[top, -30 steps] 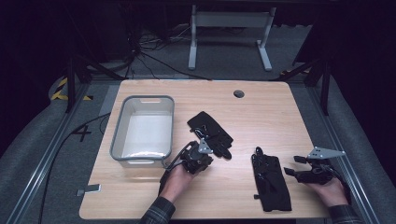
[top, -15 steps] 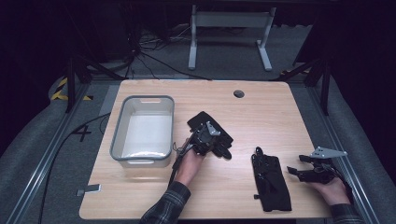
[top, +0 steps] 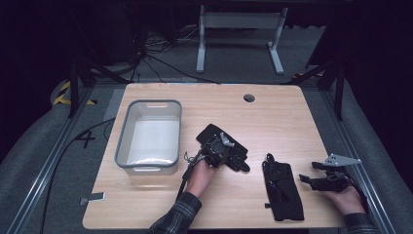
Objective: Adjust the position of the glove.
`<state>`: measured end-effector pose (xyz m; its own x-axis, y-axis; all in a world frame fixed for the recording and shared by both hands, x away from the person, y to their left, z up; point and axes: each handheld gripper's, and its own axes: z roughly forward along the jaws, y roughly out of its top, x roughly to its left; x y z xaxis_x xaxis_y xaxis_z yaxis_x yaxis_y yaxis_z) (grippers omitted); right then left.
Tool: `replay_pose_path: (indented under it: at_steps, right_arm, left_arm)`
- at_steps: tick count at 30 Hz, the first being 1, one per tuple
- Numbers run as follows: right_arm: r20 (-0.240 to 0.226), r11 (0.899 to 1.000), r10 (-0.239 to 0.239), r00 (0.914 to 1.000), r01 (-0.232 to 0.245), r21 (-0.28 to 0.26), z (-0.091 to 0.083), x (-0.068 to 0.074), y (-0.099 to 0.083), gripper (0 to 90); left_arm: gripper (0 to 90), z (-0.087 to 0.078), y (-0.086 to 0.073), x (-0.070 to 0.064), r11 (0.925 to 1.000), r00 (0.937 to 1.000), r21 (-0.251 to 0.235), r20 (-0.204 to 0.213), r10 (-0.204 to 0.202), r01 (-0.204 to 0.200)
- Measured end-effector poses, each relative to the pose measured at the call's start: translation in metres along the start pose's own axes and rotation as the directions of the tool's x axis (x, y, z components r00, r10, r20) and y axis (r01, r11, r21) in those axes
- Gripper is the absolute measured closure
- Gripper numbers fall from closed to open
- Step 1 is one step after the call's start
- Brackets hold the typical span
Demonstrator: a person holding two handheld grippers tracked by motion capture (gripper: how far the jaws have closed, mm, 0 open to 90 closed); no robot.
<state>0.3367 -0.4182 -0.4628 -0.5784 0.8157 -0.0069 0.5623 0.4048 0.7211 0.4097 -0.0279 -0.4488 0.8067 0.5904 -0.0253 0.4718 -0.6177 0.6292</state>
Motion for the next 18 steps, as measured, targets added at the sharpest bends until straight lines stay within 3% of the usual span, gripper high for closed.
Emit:
replay_pose_path:
  at_steps: [13,16,17,18]
  right_arm:
    - [0.002,1.000,-0.004,1.0000,0.004,-0.011,0.000,0.000,-0.001,21.3]
    - [0.004,1.000,-0.006,1.0000,0.006,-0.012,0.000,0.000,-0.002,21.2]
    - [0.004,1.000,-0.007,1.0000,0.007,-0.012,0.000,0.001,-0.002,21.2]
    - [0.001,1.000,-0.006,1.0000,0.006,-0.013,0.000,0.001,-0.002,21.3]
  left_arm:
    - [89.3,-0.013,-0.018,-0.039,0.9983,0.9933,0.040,0.109,0.037,-0.042]
    - [85.0,-0.018,-0.016,-0.040,0.9970,0.9937,0.040,0.093,0.062,-0.066]
    - [85.8,-0.020,-0.015,-0.037,0.9980,0.9947,0.027,0.087,0.055,-0.058]
    - [86.9,-0.023,-0.011,-0.027,0.9986,0.9980,0.034,0.051,0.038,-0.040]
